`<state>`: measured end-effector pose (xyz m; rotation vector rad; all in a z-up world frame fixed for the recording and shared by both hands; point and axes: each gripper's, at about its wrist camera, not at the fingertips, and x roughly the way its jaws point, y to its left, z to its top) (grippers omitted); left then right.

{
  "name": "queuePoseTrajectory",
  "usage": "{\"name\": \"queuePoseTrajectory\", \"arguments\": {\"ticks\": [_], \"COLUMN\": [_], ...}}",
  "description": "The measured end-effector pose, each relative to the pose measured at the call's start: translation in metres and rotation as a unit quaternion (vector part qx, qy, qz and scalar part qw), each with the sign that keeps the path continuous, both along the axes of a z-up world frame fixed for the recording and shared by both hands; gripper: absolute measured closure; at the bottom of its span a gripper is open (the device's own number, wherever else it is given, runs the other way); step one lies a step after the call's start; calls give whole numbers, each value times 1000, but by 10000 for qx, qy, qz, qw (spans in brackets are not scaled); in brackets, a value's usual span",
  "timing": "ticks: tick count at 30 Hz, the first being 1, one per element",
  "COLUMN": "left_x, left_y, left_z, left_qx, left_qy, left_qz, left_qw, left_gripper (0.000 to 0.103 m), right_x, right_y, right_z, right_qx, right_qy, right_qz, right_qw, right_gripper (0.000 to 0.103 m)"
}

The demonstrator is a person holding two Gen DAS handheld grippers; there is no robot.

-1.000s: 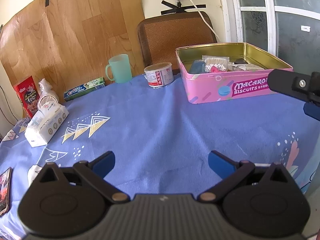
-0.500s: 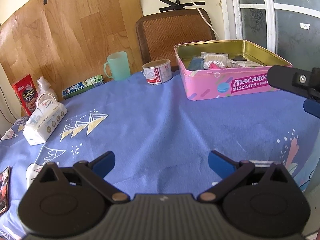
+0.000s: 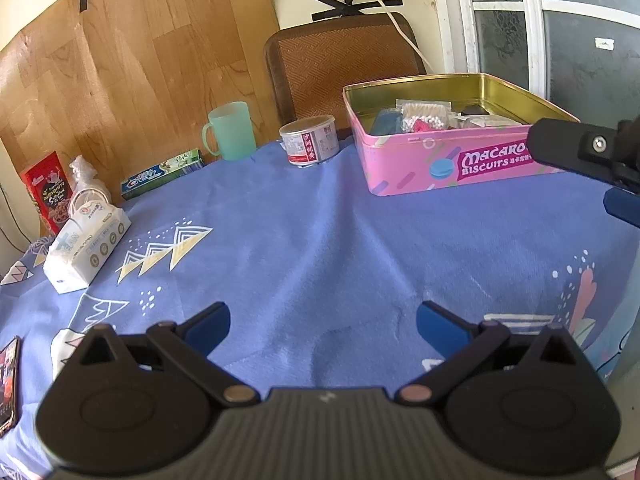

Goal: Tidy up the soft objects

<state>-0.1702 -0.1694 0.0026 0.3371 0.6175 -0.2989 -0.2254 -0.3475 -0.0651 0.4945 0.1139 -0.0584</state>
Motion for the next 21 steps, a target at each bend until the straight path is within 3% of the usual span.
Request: {"name": "queuePoseTrajectory", "arguments": {"ticks": [21], "left_x": [-1], "left_y": [-2], "left_z": [-2], "left_qx": [18], "left_qy": [52], "left_qz": [-21], "left_qw": [10000], "left_gripper": [0], "right_x": [0], "right_y": [0], "right_z": [0], "right_qx": [1], "right_qy": [3], "right_qz": [0], "right_qw": [10000], "right_gripper": [0]}}
